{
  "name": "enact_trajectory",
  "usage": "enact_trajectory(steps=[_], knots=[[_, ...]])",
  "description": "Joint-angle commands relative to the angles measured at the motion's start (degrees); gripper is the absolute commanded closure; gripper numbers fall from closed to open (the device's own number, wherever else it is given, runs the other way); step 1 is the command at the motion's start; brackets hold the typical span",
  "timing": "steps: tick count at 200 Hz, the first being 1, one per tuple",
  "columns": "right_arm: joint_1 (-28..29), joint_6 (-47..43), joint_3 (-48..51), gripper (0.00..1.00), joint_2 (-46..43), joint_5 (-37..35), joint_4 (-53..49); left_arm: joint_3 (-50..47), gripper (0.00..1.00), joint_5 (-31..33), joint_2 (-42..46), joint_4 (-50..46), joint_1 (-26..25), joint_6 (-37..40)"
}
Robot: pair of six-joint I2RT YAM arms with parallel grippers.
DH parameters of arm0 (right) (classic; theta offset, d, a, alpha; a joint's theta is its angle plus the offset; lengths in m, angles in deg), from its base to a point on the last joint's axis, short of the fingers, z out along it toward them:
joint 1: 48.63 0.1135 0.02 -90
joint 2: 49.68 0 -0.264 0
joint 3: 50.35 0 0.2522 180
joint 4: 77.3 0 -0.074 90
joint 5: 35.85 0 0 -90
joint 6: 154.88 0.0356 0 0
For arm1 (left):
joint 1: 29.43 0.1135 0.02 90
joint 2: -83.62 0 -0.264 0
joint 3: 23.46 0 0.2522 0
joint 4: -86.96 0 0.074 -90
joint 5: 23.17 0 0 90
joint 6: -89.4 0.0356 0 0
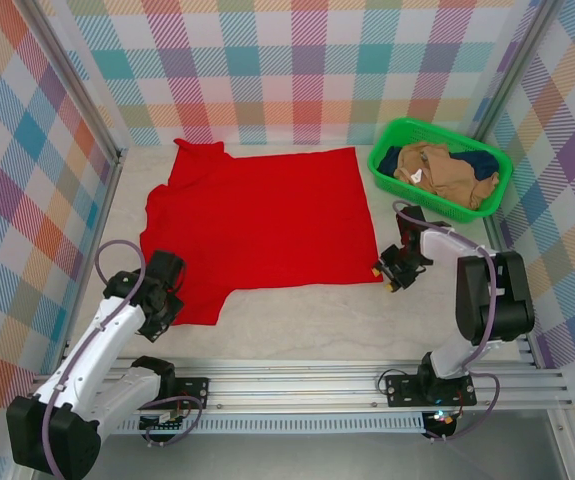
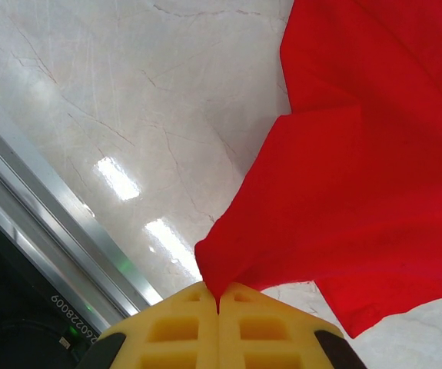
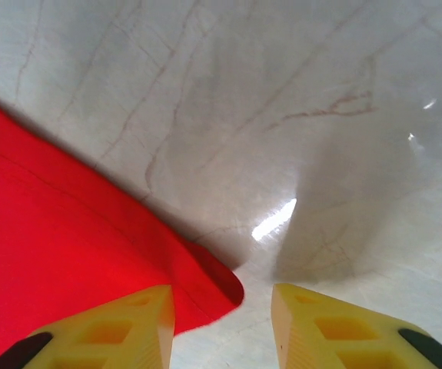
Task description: Fold and stack the t-shirts
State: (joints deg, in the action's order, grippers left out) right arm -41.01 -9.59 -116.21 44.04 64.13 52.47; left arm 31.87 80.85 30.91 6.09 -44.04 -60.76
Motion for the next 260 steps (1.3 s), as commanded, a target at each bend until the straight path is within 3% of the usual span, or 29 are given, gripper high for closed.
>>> enact_trajectory(steps=[1, 25, 41, 56, 114, 144, 191, 228, 260], knots=[[0.0, 2.1, -0.4, 0.65, 2.4, 2.0, 2.8, -0.2, 1.00, -0.4, -0.2, 0.2, -0.5, 0.9], [0.6, 2.5, -1.8, 0.77, 4.3, 2.4, 4.0, -0.2, 1.00, -0.2, -0.2, 0.2, -0.5, 0.9], [1.0, 2.5, -2.7, 0.92, 4.7, 1.4, 3.0, 0.0, 1.00, 0.2, 0.2, 0.0, -0.5, 0.8], [1.3, 1.8, -2.8, 1.00, 2.9, -0.2, 2.4, 0.7, 1.00, 0.6, 0.8, -0.8, -0.5, 0.7], [2.7, -5.5, -3.8, 1.00, -3.1, -4.8, -7.5, 0.9, 1.00, -2.9, 7.1, -8.8, -2.5, -7.0], [4.6, -8.6, -1.3, 1.00, -6.0, -4.6, -11.3, -1.1, 1.00, -5.2, 12.2, -13.4, -7.4, -12.2], [6.8, -9.9, 5.4, 1.00, -14.7, -5.1, -17.8, -0.9, 1.00, -3.8, 16.0, -18.7, -16.7, -15.7], [7.4, -9.0, 9.2, 1.00, -17.8, -6.2, -18.7, 1.7, 1.00, 0.2, 13.6, -14.0, -21.9, -15.4], [7.4, -7.8, 7.0, 1.00, -17.3, -7.6, -18.6, 3.8, 1.00, 2.8, 8.3, -6.6, -22.7, -13.0]])
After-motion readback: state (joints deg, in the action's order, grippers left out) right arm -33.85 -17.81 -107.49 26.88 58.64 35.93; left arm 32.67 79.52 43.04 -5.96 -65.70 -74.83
